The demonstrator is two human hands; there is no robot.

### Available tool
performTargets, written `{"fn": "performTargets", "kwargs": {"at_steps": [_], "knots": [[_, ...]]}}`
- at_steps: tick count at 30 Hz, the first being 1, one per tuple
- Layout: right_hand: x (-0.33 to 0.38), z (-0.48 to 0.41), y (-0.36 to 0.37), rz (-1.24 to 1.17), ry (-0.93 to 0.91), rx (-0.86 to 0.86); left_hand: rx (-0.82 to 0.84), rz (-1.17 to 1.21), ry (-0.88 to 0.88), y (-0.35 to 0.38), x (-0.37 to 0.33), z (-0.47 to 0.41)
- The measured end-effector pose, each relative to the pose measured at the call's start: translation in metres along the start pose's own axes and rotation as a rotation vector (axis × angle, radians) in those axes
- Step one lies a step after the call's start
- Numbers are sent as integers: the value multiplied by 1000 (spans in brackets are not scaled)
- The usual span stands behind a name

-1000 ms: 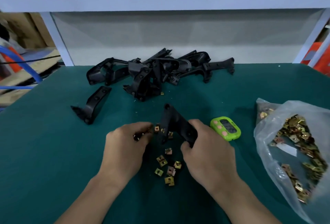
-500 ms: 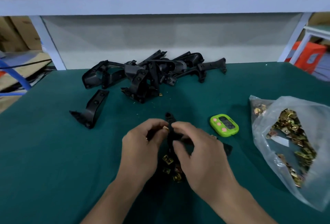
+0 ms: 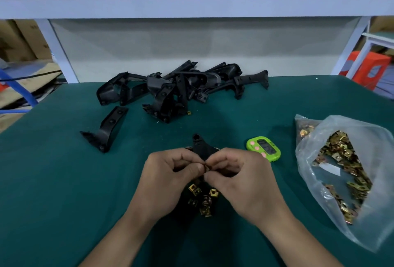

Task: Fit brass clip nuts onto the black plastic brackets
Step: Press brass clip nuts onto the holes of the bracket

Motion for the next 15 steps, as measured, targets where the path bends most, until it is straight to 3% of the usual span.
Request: {"fn": "performTargets", "kwargs": {"at_steps": [5, 9, 11, 15], "knots": [[-7, -4, -1, -126, 89, 182, 66, -54, 48, 4, -4, 6], [-9, -4, 1, -291, 184, 159, 19, -44, 41, 6, -1, 6], [-9, -4, 2, -374, 226, 110, -62, 42, 9, 2, -1, 2], [-17, -7, -8, -425, 304, 12, -415, 361, -100, -36, 9, -4]]}}
Point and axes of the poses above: each hand's wrist, its own z-axis away from the middle knuckle, its own y-axis out of the palm, x = y × z, the point moved 5 cm from there along -z, towards the middle knuckle, and after that the axes turned 10 degrees about z, right-handed, at the moved point
